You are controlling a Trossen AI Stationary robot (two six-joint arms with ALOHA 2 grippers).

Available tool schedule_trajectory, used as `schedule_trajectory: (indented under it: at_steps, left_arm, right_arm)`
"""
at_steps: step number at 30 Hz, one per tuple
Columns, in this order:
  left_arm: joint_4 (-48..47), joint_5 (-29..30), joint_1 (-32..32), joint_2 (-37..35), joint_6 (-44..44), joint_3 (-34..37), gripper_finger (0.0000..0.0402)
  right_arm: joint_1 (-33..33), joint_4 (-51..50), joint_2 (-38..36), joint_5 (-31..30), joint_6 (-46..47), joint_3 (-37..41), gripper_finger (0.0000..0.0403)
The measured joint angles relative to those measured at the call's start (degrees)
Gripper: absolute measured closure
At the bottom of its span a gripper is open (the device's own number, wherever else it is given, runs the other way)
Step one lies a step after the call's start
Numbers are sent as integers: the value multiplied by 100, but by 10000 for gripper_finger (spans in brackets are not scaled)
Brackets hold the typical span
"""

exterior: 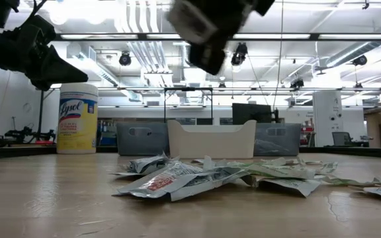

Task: Pick & Place First Aid Supplies
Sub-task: Put the alcohol pad into the middle black bin

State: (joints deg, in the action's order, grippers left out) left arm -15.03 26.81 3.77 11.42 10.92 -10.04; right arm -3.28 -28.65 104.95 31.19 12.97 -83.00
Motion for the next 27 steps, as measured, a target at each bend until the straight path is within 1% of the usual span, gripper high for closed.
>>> schedule_trajectory:
  at_steps: [5,8,14,20,23,27]
  left_arm:
    - [0,0,2,-1,-2,0,348]
    - [0,0,2,0,-5,0,348]
    - [0,1,1,0,-82,0,348]
    - [0,2,1,0,-101,0,348]
    - [0,2,1,0,-101,0,348]
    - [0,2,2,0,-96,0,348]
  right_arm:
    - [497,1200,-29,-8,205,0,395]
    - [875,1593,-33,-423,359,-2,395]
    - [1634,1604,-69,-1899,354,-2,394]
    - [2471,1515,-72,-2931,74,-2,394]
    - [2881,1509,-72,-3263,-151,-2,394]
    - [3372,1270,-72,-3376,-537,-2,394]
